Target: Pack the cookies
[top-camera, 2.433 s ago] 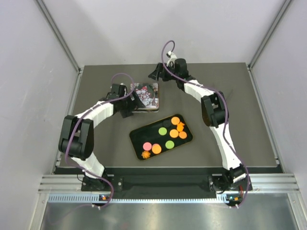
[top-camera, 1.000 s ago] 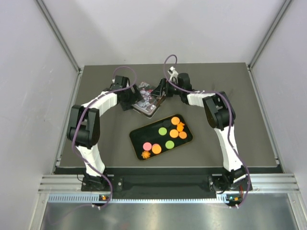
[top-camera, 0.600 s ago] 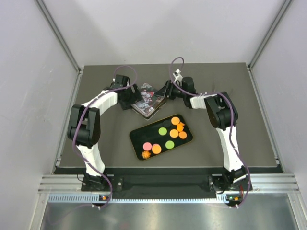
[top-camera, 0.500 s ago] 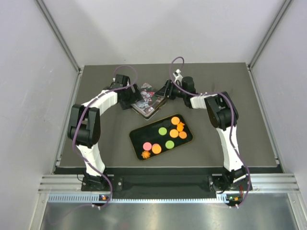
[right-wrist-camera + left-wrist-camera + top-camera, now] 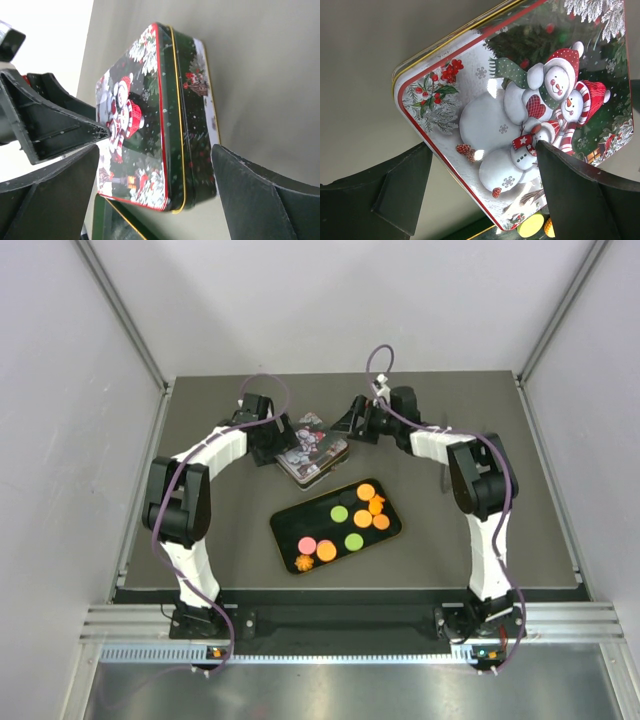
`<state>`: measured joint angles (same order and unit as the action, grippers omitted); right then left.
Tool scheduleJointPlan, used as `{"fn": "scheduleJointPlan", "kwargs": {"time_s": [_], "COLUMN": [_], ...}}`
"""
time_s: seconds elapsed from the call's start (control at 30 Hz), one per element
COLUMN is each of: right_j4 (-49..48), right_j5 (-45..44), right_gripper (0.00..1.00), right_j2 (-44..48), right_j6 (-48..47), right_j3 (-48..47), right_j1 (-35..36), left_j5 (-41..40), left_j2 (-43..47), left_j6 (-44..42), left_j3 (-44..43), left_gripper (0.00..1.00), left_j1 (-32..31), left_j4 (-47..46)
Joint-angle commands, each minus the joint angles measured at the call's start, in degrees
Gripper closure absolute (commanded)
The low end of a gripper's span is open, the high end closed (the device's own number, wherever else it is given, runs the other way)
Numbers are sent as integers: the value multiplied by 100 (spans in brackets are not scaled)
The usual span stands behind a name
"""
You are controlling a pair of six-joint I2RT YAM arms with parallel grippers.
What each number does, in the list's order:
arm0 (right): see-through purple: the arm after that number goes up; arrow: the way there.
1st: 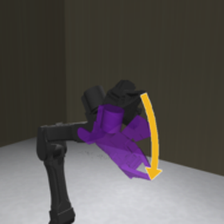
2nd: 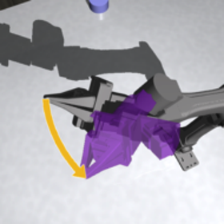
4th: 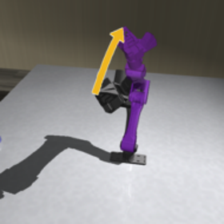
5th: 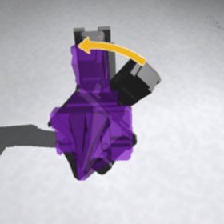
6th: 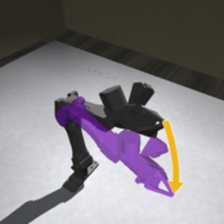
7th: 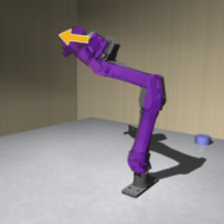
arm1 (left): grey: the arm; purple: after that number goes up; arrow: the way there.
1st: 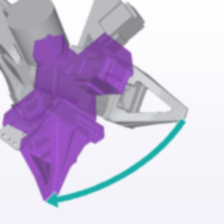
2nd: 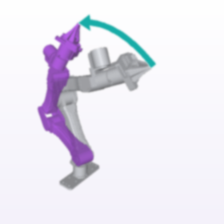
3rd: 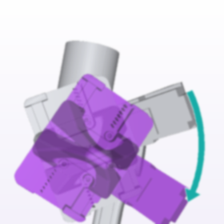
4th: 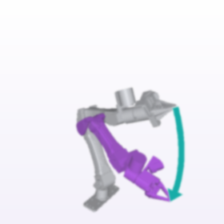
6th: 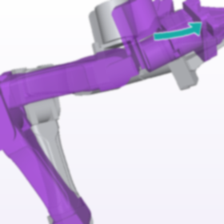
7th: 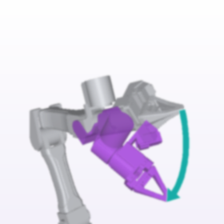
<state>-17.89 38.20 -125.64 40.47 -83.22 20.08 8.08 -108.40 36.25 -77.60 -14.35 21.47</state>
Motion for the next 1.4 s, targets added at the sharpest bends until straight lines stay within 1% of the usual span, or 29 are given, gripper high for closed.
{"fn": "scheduleJointPlan", "kwargs": {"time_s": [0.0,0.2,0.37,0.5,0.6,0.67,0.73,0.77,0.8,0.87,0.9,0.93,1.07,1.13,1.17,1.2,1.27,1.3,1.37], "right_j4": [452,988,1261,1288,1236,1218,1218,1218,1218,1192,1165,1156,1033,1016,1016,1016,972,954,954], "right_j5": [-338,-734,-919,-1050,-973,-980,-1024,-1033,-1086,-1112,-1121,-1130,-1095,-1104,-1104,-1104,-1112,-1121,-1139], "right_gripper": [6,7,8,13,20,22,27,32,43,52,58,61,69,70,68,58,52,47,45], "right_j2": [681,1050,1068,928,779,656,594,576,559,550,550,550,497,471,462,436,436,436,435], "right_j6": [-355,-619,-672,-628,-505,-479,-487,-479,-487,-478,-470,-461,-382,-382,-382,-382,-356,-355,-364], "right_j3": [95,473,553,605,588,588,614,631,658,754,772,824,904,922,930,939,1000,1036,1080], "right_j1": [-118,-188,-118,5,49,67,102,102,102,102,102,102,119,154,172,181,181,190,181], "left_j5": [-25,54,89,133,142,142,142,142,150,150,150,150,159,159,159,159,142,133,124], "left_j2": [-85,-41,-67,-85,-85,-76,-76,-76,-76,-85,-76,-76,-94,-76,-85,-85,-76,-67,-59], "left_j6": [-92,-109,-92,-39,-13,-13,-13,5,5,5,14,14,31,49,58,58,66,75,84], "left_j3": [-185,-203,-185,-150,-106,-80,-44,-36,-36,-36,-44,-27,8,61,96,105,140,175,219], "left_gripper": [11,11,11,11,11,11,11,11,11,11,11,11,11,11,11,11,11,11,12], "left_j1": [-15,-6,-6,-6,-15,-15,-15,-15,-15,-15,-15,-24,-33,-42,-50,-59,-68,-68,-77], "left_j4": [-161,-170,-223,-275,-302,-328,-346,-346,-346,-363,-355,-363,-389,-425,-433,-434,-451,-469,-486]}}
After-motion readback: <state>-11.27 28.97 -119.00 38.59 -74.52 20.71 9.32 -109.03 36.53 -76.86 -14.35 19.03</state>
